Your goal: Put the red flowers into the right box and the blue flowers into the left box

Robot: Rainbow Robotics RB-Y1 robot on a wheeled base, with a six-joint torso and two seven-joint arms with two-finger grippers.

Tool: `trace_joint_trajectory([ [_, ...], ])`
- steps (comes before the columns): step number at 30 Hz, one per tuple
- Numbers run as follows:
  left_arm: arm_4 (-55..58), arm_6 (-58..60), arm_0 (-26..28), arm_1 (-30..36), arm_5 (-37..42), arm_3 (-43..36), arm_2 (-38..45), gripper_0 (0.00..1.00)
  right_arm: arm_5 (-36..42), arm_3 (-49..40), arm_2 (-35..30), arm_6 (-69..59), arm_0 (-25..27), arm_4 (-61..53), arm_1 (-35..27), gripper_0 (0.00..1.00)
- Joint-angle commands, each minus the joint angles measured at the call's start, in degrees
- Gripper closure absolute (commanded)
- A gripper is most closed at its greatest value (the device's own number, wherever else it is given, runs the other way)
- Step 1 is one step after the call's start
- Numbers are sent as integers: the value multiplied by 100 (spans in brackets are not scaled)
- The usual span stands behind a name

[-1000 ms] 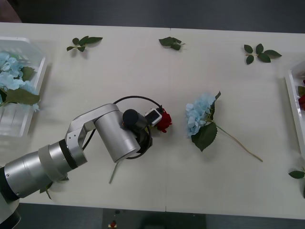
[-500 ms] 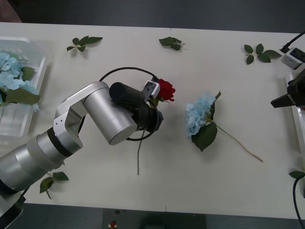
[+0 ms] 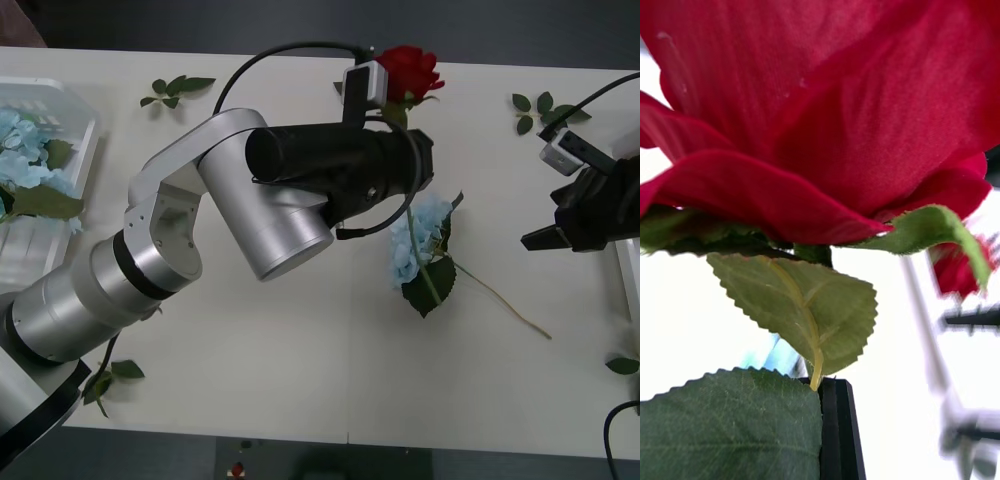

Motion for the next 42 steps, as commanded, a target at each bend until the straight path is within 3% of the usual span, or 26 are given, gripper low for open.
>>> trace_joint_trajectory([
  [1,-540,962,-275,-279,-199,-198,120,100,104,-173,-228,114,-88,-432,1,4],
  [10,-1568,2527,-618,-473,-313,-198,120,100,1075,-164,-958,105,-193,-1363,-35,4],
  [16,-1972,3247,-723,-534,-313,-198,111,100,1075,12,-1239,17,-220,-2128,-254,4],
  [28,-2482,3529,-767,-517,-331,-198,-143,100,1075,1154,-1177,-695,-492,-3859,-615,4],
  [42,-2640,3643,-767,-517,-383,-251,-187,100,1075,1172,-738,-2936,-1134,-4000,-659,4],
])
